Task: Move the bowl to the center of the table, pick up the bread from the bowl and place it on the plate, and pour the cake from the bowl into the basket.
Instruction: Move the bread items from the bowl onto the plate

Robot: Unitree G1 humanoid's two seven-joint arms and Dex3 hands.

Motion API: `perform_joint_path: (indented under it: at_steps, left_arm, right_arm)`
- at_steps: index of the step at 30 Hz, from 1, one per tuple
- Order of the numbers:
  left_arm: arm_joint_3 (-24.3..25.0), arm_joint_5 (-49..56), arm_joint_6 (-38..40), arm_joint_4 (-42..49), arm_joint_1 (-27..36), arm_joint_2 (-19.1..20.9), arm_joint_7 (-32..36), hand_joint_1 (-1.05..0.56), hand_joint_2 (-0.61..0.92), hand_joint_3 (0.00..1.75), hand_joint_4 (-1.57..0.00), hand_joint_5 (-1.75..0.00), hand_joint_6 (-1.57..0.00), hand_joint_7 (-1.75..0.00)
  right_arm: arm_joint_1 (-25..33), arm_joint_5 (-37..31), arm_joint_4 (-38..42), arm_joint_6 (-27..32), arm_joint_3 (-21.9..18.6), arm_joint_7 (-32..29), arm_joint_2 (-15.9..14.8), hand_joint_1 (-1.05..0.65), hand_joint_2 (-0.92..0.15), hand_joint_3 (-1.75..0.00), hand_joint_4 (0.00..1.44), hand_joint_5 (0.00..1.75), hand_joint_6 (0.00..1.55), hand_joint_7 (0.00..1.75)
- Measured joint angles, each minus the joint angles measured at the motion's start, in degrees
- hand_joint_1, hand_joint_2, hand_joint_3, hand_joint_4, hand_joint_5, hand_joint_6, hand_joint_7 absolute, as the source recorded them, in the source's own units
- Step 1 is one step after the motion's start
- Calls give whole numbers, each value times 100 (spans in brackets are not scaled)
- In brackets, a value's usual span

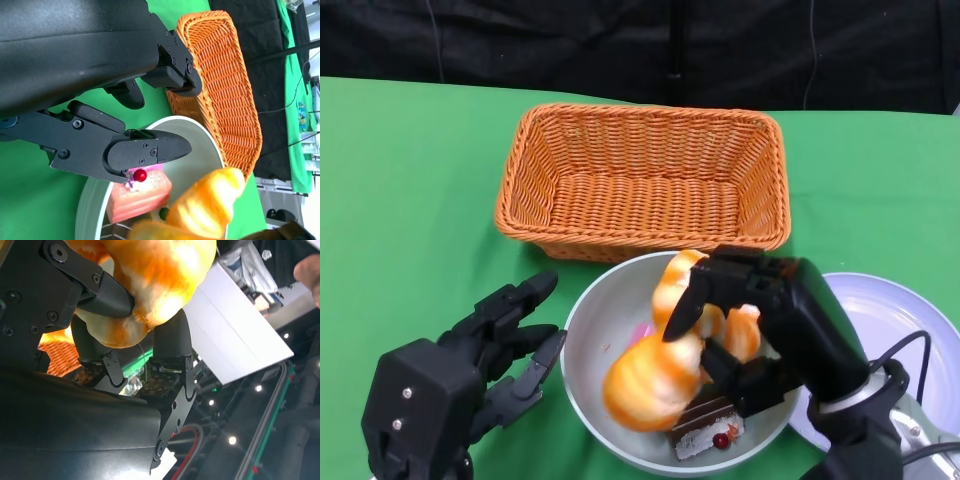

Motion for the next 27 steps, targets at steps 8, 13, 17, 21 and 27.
perform_joint_path:
  at_steps: [8,13,17,21,27]
  left_arm:
    - [4,7,-4,24,0,9,-38,-52,92,49,-15,-87,-47,-4]
    - [4,9,-52,24,0,12,-40,-51,92,49,-14,-87,-47,-4]
    - [4,9,-52,24,0,14,-49,-51,92,50,-14,-87,-47,-4]
    - [4,9,-52,24,0,14,-55,-51,92,50,-14,-87,-47,-4]
    - [12,9,-52,26,0,30,-59,-52,92,50,-14,-87,-47,-4]
  right_arm:
    - [-91,335,-296,-30,-232,190,58,-18,-9,-175,102,175,88,155]
    - [-103,398,-344,-35,-252,311,98,-15,-9,-175,101,175,90,153]
    - [-155,769,-611,-37,-384,528,102,-13,-9,-175,101,175,91,152]
    - [-198,852,-651,-37,-444,667,121,-12,-9,-175,101,175,91,152]
    - [-237,1414,-1034,17,-784,821,202,-7,-21,-165,105,175,91,155]
